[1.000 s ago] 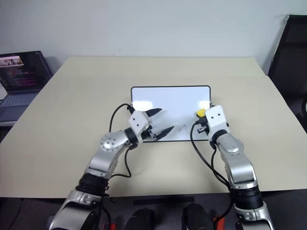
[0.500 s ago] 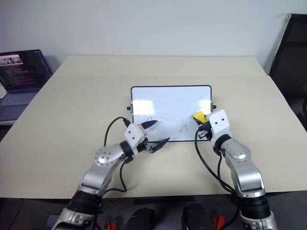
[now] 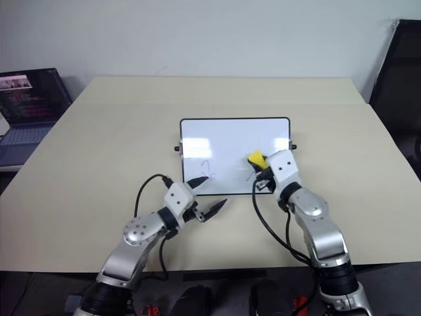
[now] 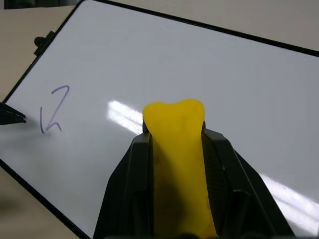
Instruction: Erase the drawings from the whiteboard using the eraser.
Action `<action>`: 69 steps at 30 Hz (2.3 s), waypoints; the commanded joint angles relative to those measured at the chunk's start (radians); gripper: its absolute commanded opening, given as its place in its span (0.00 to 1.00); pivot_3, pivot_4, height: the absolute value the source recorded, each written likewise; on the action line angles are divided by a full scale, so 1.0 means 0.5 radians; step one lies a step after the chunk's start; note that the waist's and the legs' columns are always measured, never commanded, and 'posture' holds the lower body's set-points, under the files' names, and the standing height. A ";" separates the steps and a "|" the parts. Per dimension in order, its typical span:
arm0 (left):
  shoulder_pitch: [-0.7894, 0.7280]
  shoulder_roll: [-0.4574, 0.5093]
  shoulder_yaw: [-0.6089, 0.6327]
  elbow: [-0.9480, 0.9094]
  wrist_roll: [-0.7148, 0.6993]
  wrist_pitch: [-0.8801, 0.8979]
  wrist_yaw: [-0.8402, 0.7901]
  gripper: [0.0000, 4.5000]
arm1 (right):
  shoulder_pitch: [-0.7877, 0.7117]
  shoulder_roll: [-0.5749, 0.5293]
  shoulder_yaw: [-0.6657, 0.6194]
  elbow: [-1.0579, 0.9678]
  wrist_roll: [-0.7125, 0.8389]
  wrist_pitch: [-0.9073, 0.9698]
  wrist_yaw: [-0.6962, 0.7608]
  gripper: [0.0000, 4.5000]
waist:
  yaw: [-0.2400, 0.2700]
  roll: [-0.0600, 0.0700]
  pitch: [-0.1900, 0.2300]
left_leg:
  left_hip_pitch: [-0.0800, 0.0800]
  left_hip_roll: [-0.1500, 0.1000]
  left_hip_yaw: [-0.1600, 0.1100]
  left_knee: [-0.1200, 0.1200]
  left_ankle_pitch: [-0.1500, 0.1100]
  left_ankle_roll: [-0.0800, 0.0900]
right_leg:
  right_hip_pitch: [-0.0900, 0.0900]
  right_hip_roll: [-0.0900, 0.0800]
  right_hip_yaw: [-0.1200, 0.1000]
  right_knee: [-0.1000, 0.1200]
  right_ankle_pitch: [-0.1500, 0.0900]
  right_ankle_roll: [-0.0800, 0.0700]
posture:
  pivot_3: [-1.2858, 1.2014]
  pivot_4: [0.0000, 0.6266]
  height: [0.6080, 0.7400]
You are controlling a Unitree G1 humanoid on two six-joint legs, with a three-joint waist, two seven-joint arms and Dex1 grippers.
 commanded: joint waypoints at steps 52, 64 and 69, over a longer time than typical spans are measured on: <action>-0.209 0.020 0.048 0.048 -0.009 -0.023 -0.002 1.00 | 0.022 -0.045 0.209 -0.015 -0.282 0.072 0.001 0.23 | 0.001 -0.002 0.000 | 0.000 0.000 0.000 0.000 0.000 -0.001 | 0.000 -0.001 -0.001 0.000 0.000 0.000 | 0.52 0.24 1.00; -0.217 0.030 0.058 0.044 -0.002 -0.025 0.011 1.00 | -0.012 -0.147 0.331 0.113 -0.415 0.103 0.082 0.23 | -0.003 -0.002 0.000 | 0.003 0.000 0.000 0.001 0.000 -0.001 | 0.001 0.000 0.000 0.003 0.000 0.000 | 0.52 0.24 1.00; -0.210 0.033 0.055 0.038 -0.001 -0.023 0.008 1.00 | 0.050 -0.204 0.295 0.094 -0.411 0.120 0.116 0.23 | 0.000 -0.003 0.000 | 0.004 0.000 0.000 0.002 0.000 0.000 | 0.001 0.000 -0.001 0.005 0.000 0.000 | 0.52 0.24 1.00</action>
